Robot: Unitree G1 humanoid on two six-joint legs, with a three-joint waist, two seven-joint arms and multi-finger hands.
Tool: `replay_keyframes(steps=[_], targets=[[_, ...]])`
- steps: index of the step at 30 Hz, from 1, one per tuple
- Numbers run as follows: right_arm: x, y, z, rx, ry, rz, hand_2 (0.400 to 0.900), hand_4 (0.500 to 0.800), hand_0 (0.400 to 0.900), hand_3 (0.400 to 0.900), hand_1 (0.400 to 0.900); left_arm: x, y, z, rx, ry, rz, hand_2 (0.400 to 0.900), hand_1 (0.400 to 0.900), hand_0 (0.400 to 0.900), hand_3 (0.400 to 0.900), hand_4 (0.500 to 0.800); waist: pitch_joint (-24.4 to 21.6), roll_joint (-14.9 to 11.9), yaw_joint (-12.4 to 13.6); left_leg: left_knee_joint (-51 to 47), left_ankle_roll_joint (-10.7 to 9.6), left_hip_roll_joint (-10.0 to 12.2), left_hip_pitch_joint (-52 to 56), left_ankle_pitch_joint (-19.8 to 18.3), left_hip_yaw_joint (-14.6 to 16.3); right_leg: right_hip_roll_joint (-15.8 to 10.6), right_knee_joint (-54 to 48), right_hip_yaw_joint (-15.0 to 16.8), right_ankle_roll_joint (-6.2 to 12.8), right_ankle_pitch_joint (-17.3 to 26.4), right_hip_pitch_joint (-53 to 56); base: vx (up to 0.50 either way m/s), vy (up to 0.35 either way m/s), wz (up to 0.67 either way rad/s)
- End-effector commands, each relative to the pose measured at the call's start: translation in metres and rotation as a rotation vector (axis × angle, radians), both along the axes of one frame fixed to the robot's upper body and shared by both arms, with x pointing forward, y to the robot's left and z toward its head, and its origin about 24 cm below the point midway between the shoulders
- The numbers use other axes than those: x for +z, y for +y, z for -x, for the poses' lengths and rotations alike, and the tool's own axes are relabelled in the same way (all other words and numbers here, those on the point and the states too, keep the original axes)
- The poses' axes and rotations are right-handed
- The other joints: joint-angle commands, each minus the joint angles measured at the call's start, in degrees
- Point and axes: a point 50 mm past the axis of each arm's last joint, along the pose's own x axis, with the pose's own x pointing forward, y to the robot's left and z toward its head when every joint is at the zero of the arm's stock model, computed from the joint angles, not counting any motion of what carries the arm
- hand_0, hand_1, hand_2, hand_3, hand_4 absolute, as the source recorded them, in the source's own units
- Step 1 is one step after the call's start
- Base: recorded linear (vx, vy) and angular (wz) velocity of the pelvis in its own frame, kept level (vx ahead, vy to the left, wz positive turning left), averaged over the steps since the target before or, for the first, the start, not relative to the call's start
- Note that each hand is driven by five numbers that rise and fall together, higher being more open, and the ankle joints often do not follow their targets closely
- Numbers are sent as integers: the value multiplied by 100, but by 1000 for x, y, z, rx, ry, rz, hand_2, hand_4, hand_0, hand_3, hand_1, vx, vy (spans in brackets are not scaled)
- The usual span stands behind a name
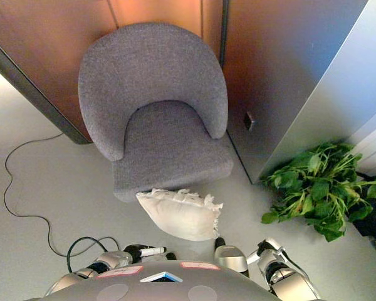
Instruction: Pick up the pillow and put it on the sofa.
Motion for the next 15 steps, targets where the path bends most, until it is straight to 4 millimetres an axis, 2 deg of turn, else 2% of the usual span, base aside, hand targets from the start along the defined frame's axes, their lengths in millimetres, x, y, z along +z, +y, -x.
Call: replay_keyframes(steps=[1, 10, 15], targets=[[8, -12, -24, 59, -37, 66, 900, 800, 900, 900, 900, 5, 9, -23, -18, -44, -30, 900, 900, 900, 900, 800, 209, -161, -75, 49, 199, -221, -75, -494, -443, -86, 187, -364, 380, -735, 430, 0, 0, 0], [9, -14, -27, 74, -69, 85, 900, 800, 900, 900, 900, 7, 9, -27, -12, -48, -29, 900, 900, 900, 900, 800, 268, -143, -62, 56, 198, -219, -94, -486, -441, -107, 213, -398, 391, -737, 415, 1, -2, 0], [15, -20, -40, 70, -119, 99, 900, 800, 900, 900, 900, 8, 14, -30, -2, -64, -44, 900, 900, 900, 900, 800, 399, -101, -22, 84, 202, -244, -192, -457, -476, -172, 253, -442, 410, -717, 330, 11, -21, 7]])
